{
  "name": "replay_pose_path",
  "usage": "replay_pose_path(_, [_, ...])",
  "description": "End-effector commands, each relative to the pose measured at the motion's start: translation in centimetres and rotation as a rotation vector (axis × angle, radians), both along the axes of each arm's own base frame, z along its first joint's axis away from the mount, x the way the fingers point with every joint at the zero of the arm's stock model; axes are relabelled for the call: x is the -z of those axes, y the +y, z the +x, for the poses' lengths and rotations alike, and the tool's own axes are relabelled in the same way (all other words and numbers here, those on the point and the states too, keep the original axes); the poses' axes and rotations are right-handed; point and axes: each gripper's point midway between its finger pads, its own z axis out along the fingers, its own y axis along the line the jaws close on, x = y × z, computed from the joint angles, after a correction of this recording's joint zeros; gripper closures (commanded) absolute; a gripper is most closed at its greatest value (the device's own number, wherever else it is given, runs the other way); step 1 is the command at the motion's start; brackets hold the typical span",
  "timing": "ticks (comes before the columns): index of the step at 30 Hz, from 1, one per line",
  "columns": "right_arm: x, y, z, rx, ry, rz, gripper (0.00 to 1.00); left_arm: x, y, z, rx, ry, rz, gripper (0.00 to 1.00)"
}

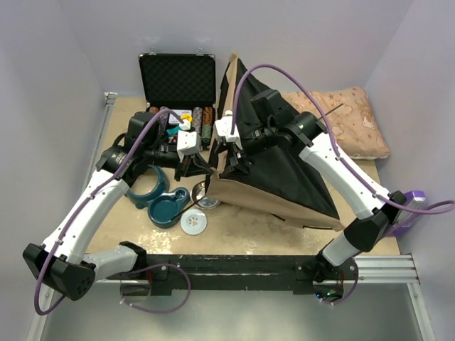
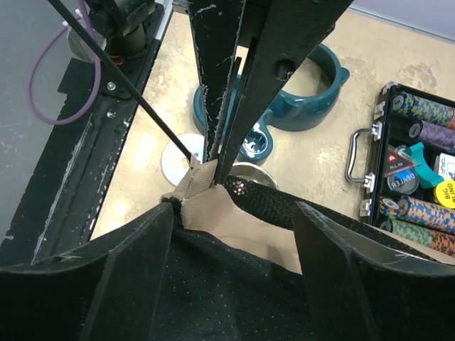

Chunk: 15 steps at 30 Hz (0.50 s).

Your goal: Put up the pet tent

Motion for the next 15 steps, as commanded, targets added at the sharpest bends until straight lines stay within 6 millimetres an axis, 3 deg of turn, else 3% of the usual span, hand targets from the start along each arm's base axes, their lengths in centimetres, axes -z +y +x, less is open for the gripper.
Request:
replay_pose_path(1, [-1.1, -0.6, -1.6, -0.029, 0.006, 0.016, 0.24, -2.6, -0.4, 0.9, -0.009, -0.096, -0.044, 1.00])
replay_pose_path(8, [-0.6, -0.9, -2.0, -0.021, 0.028, -0.004, 0.22, -2.9, -0.4, 1.6, -0.030, -0.105, -0.038, 1.00])
replay_pose_path(15, [-0.9, -0.9, -1.7, 0.009, 0.024, 0.003, 0.28, -3.7, -0.4, 2.0, -0.051, -0.124, -0.047, 1.00])
